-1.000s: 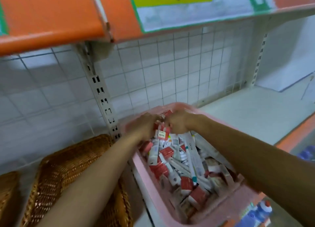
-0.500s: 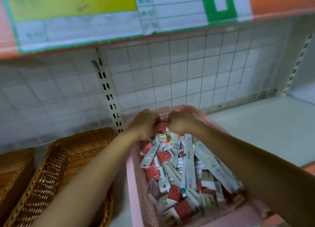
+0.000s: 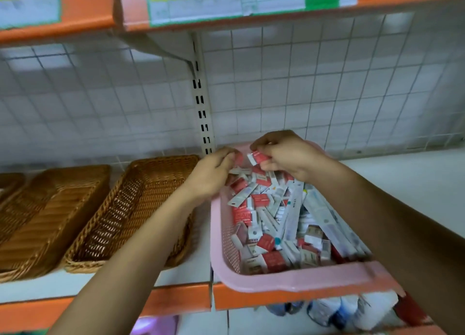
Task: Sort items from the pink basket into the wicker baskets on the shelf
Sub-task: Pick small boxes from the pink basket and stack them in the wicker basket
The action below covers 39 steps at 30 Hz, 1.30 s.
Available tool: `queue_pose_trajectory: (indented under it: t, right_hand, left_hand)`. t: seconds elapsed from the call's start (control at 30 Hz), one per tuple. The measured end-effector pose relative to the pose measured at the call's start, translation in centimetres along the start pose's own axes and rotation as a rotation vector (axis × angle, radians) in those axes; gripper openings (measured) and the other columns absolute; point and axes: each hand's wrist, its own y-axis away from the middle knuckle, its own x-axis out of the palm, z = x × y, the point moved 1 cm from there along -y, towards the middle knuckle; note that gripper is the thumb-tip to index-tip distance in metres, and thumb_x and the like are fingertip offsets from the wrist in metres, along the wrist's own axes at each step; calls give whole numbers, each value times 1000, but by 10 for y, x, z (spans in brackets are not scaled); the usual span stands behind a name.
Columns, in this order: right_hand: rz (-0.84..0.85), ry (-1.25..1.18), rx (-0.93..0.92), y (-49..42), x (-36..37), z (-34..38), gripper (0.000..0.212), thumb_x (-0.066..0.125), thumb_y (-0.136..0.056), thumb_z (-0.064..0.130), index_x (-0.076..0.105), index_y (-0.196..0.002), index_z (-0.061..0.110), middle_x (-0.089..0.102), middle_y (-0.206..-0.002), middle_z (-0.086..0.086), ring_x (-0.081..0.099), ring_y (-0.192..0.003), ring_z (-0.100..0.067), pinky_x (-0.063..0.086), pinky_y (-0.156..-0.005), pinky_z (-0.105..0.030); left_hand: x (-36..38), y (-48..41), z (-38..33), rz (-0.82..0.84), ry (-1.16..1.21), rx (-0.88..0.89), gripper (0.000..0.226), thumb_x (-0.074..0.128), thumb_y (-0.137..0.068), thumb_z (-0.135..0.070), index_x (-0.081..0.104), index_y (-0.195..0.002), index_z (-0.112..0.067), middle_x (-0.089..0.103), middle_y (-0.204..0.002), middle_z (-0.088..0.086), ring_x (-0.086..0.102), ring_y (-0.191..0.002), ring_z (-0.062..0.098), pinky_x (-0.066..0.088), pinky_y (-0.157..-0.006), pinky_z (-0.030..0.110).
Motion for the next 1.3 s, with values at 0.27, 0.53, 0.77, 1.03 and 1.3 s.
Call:
queue_pose_trajectory:
  t: [0.27, 0.53, 0.77, 1.03, 1.3]
  right_hand:
    - [34, 187, -219, 36, 44, 25, 32, 57, -80, -12, 65, -89, 18, 65, -94, 0, 62, -88, -18, 53, -75, -32]
    - [30, 331, -296, 61, 122, 41, 32, 61, -83, -1, 69, -98, 27, 66, -106, 3, 60, -96, -13, 47, -78, -23]
    - [68, 246, -294, 95, 214, 51, 37, 64, -78, -5, 68, -102, 23, 69, -99, 0, 64, -94, -15, 52, -84, -32]
    - [166, 158, -277, 116, 317, 56, 38, 68, -74, -7, 66, -89, 28, 69, -101, -4, 65, -94, -18, 54, -85, -39]
    - [221, 476, -430, 105, 393, 72, 40, 65, -82, 6, 61, -118, 23, 64, -114, -1, 59, -106, -19, 48, -93, -33]
  left_hand:
    - [-33, 48, 15, -88, 215, -16, 29, 57, -90, -2, 63, -117, -12, 65, -108, 1, 62, -100, 16, 49, -97, 43]
    - [-97, 114, 40, -153, 196, 2, 30, 72, -80, -5, 60, -99, -25, 61, -92, -10, 55, -76, -4, 46, -69, 15]
    - [-163, 172, 86, -216, 47, -19, 34, 78, -76, -14, 62, -104, -23, 62, -91, -12, 56, -78, 2, 48, -71, 22]
    - [-221, 234, 143, -260, -15, -32, 25, 76, -79, -19, 69, -103, -18, 66, -90, -7, 57, -71, -1, 49, -66, 20]
    - [-271, 255, 192, -339, -264, -24, 26, 72, -82, -23, 67, -108, -19, 61, -97, -9, 55, -87, 6, 41, -76, 16]
